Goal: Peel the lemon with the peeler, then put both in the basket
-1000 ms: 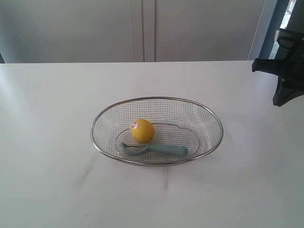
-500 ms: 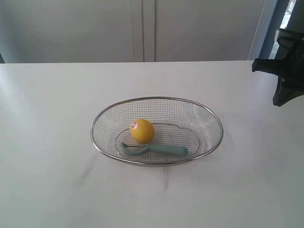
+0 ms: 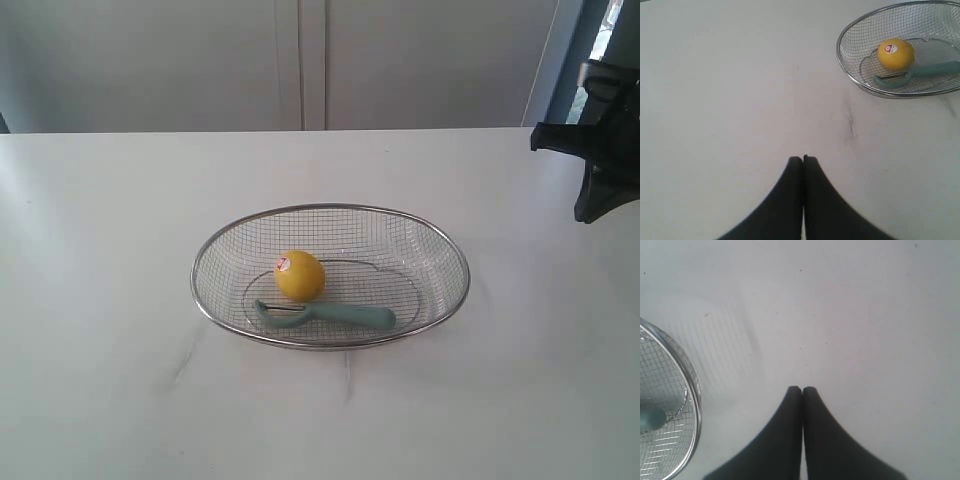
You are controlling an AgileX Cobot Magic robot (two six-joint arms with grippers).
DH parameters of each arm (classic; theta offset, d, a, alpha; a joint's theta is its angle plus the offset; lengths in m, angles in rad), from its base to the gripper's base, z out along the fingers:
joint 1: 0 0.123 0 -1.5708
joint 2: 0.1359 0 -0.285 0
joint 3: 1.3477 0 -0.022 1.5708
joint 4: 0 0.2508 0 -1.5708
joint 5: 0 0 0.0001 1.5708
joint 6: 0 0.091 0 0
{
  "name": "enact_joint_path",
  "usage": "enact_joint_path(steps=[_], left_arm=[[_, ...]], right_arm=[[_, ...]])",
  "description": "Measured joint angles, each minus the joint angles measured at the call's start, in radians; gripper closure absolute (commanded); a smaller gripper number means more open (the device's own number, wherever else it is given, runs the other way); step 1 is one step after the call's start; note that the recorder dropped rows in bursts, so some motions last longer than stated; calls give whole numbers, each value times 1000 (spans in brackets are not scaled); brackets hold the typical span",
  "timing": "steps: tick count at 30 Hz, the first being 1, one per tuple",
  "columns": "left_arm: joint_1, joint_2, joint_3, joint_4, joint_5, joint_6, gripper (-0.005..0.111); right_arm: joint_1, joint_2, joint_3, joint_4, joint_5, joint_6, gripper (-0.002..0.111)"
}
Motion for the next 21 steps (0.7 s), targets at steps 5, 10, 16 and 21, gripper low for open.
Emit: enact_joint_path(steps=[5, 10, 16, 21], left_arm=[[7, -5, 0, 0, 0, 0, 107], [77, -40, 0, 4, 2, 0, 107], [210, -94, 0, 10, 4, 0, 107], [279, -160, 0, 10, 4, 0, 107]], right_arm=[[0, 0, 0, 0, 0, 0, 108], [0, 0, 0, 0, -4, 0, 108], [0, 0, 0, 0, -18, 0, 108], [0, 0, 0, 0, -20, 0, 108]])
